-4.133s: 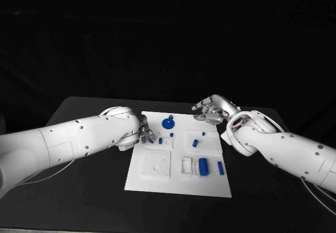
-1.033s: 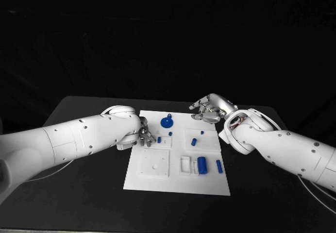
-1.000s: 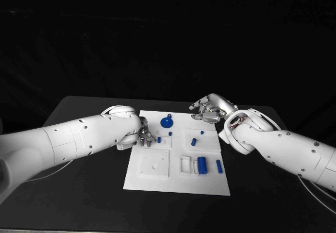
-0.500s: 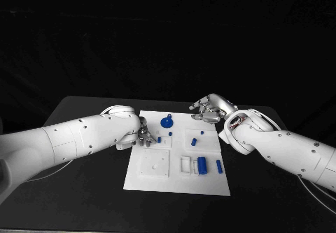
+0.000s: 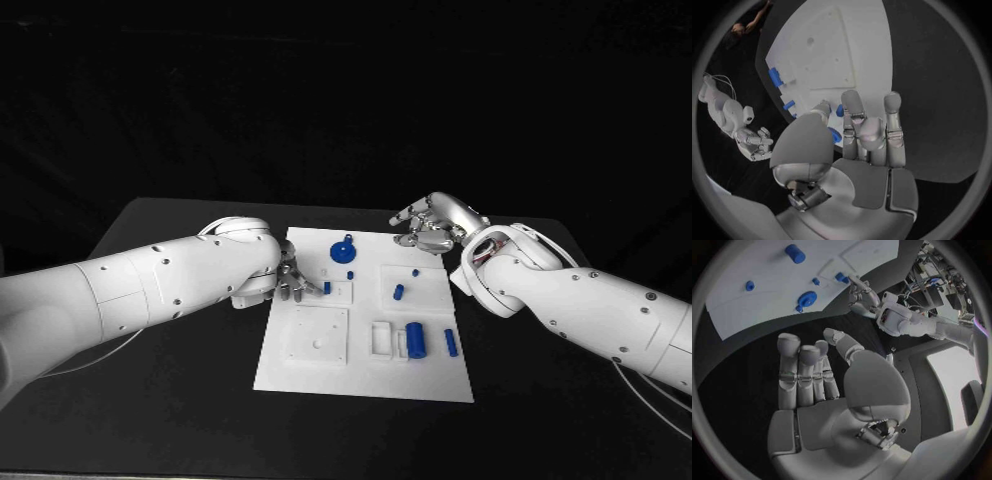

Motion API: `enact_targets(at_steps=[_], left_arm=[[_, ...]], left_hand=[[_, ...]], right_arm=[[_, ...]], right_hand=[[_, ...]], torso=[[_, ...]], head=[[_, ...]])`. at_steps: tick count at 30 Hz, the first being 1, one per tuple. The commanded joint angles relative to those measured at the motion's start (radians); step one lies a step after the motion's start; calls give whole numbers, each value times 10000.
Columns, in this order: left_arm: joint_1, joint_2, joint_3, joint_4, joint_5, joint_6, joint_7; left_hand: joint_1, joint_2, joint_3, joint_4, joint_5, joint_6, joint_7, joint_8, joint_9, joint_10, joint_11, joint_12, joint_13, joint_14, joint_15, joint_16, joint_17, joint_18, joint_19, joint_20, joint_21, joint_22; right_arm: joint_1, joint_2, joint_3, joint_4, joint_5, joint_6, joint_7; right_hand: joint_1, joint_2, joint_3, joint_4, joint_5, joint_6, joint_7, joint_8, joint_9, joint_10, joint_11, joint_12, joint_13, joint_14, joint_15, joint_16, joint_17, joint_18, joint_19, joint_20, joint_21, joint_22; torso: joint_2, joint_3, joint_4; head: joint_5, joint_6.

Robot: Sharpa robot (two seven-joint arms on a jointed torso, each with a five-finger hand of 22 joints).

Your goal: Assemble the parts on the task board

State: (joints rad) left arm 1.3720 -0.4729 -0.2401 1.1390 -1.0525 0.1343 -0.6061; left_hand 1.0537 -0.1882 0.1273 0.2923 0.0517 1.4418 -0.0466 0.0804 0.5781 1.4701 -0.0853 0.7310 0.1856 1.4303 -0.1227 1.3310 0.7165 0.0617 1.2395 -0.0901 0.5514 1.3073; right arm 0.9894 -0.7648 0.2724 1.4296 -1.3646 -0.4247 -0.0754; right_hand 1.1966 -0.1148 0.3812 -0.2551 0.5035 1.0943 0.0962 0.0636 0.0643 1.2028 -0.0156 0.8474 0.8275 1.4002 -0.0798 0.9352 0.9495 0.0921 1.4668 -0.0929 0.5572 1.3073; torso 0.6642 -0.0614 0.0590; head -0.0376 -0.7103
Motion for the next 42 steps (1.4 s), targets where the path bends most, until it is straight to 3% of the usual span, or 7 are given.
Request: enact_targets(at_steps=[1, 16, 22, 25, 32, 36, 42], left_arm=[[50, -61, 17, 98, 181, -56, 56], [251, -439, 283, 390, 1189, -581, 227], [433, -661, 459, 610, 1948, -1831, 1257], [483, -678, 490, 676, 1946, -2501, 2272], [517, -562, 450, 867, 742, -3454, 4163], [514, -443, 367, 918, -94, -3969, 5094], [478, -136, 186, 760, -1264, -4084, 6002]], left_hand=[[5, -110, -120, -13, -30, 11, 19, -74, -37, 456, 9, -80, -42, -53, -9, -82, -83, -38, -12, -74, -56, 182], [302, 199, -669, -68, -5, -607, 236, -154, -669, 377, 145, -604, -425, -359, -5, -840, -1082, -238, -54, -281, -379, 134], [2183, 1673, -835, -2190, 2171, -2272, 672, -129, -1254, -280, 485, -3435, -1165, -1350, 326, -3176, -2480, -609, -653, -192, -2074, -910], [3620, 1958, -220, -3287, 2145, -2594, 1029, -74, -1930, -984, 742, -4481, -1228, -1776, 546, -4126, -2984, -534, -863, -52, -2618, -1266], [4004, 1602, 517, -4707, 1944, -2702, 1460, -114, -4310, -1095, 1088, -6464, -1230, -1567, 786, -5355, -3563, -134, -1262, 214, -2533, -298], [3981, 1597, 514, -4896, 1483, -2687, 1441, -157, -4764, -1355, 1223, -6686, -1248, -1625, 866, -5554, -3592, -49, -1397, 312, -2600, -42], [3506, 1385, 196, -4777, 1016, -2889, 1211, -163, -5105, -1736, 1292, -6709, -1259, -1607, 919, -5625, -3527, -81, -1163, 426, -3120, -368]], right_arm=[[-5, 1, 7, 0, 0, 55, 101], [-10, 2, 7, -22, 23, 43, 114], [-11, -26, 8, -59, 132, -15, 124], [-11, -55, 8, -85, 253, -80, 136], [-11, -70, 8, -199, 459, -209, 195], [-10, -59, 7, -278, 652, -293, 256], [-9, -39, 7, -385, 1062, -454, 386]], right_hand=[[-34, -47, 32, 7, 40, -52, 44, -21, -14, -23, -28, -58, -15, 31, -24, -54, -8, 71, 317, -80, 31, 617], [-45, -61, 18, 15, 54, -71, 47, -21, -14, -21, -25, -59, -17, 35, -23, -53, -8, 74, 317, -78, 15, 613], [-60, -60, 11, 31, 79, -93, 50, -22, -15, -19, -25, -61, -19, 38, -22, -57, -13, 75, 319, -76, 13, 613], [-80, -69, -9, 50, 59, -106, 52, -20, -14, -38, -19, -73, -24, 13, -17, -102, -50, 80, 303, -72, -61, 596], [-72, -72, -45, 69, 29, -120, 54, -20, -14, -67, -14, -108, -49, -27, -10, -175, -114, 89, 273, -63, -187, 571], [-60, -75, -21, 65, 21, -150, 63, -16, -12, -84, -9, -313, -238, -123, 2, -355, -274, 107, 211, -47, -468, 514], [-88, -182, 184, 37, -1, -214, 85, -19, -13, 104, 25, -2015, -2041, -341, 44, -1230, -1202, 216, -111, -1, -3045, -420]], torso=[[-2, 6, 3], [-1, 7, -5], [-4, 12, 4], [-8, 10, 5], [6, 4, -13], [9, 9, -18], [19, 4, -20]], head=[[2, 9], [4, 61], [-42, 90], [-56, 120], [-75, 157], [-109, 208], [-135, 249]])
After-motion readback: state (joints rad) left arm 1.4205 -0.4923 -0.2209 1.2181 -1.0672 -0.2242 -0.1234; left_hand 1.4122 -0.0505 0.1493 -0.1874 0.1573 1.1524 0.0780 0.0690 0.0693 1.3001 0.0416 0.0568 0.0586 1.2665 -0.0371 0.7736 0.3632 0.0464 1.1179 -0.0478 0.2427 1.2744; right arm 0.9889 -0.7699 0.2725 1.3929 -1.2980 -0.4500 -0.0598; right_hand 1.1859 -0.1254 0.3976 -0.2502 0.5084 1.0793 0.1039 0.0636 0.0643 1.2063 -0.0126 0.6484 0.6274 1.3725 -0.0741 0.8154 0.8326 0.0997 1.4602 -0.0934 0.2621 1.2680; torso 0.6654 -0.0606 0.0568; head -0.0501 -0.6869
